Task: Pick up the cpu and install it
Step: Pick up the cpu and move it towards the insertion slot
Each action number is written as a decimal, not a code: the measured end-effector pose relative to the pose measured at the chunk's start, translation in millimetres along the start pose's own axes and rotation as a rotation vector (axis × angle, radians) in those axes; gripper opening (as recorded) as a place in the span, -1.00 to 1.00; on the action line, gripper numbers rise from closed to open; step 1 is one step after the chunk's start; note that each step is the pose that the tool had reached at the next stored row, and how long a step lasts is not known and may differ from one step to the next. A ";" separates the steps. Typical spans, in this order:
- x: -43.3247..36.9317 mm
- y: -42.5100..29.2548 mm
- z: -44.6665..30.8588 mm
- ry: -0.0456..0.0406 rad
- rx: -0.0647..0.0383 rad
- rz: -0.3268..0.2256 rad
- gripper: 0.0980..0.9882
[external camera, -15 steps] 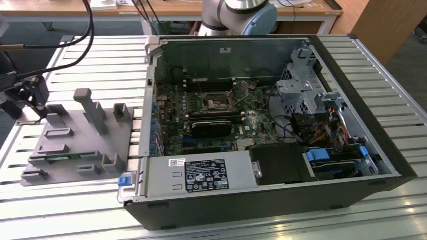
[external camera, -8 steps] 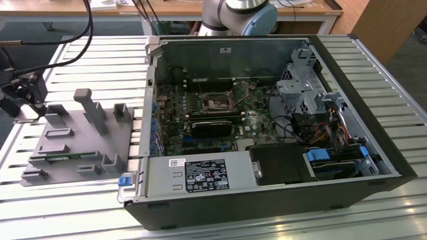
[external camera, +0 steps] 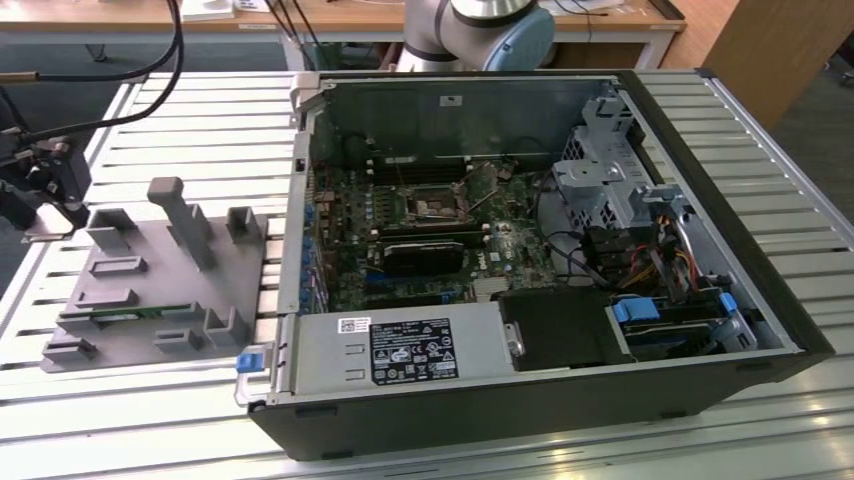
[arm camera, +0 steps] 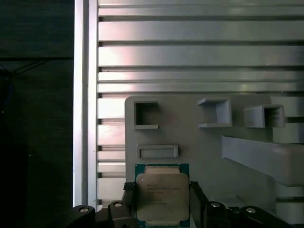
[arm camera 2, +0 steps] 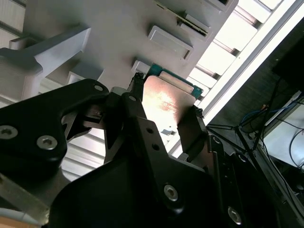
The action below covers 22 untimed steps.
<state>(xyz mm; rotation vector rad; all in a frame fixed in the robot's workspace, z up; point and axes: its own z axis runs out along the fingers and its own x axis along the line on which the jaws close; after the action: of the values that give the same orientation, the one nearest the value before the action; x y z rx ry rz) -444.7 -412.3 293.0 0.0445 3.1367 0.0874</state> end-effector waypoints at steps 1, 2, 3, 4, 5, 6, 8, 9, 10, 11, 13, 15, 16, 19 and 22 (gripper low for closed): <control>0.0 0.1 -0.9 0.0000 0.000 0.000 0.00; 0.0 0.2 -1.8 0.0000 0.000 0.000 0.00; 0.0 0.3 -2.6 -0.0001 0.000 0.000 0.00; 0.0 0.4 -3.5 -0.0001 0.000 0.000 0.00; 0.0 0.5 -4.3 -0.0001 0.000 0.000 0.00; 0.0 0.6 -5.3 0.0000 0.000 0.000 0.00; 0.0 0.7 -7.1 -0.0001 0.000 0.000 0.00; 0.0 0.8 -8.1 -0.0001 0.000 0.000 0.00; 0.0 0.9 -9.0 -0.0001 0.000 0.000 0.00; 0.0 0.9 -9.9 0.0000 0.000 0.000 0.00; 0.0 1.1 -11.9 0.0000 0.000 0.000 0.00; 0.0 1.4 -14.0 -0.0001 0.000 0.000 0.00; 0.0 1.5 -15.0 0.0000 0.000 0.000 0.00; 0.0 1.8 -18.0 -0.0001 0.000 0.000 0.00; 0.0 2.1 -21.0 -0.0001 0.000 0.000 0.00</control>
<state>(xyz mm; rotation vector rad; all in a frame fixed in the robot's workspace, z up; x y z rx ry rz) -444.7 -411.4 314.1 0.0445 3.1366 0.0874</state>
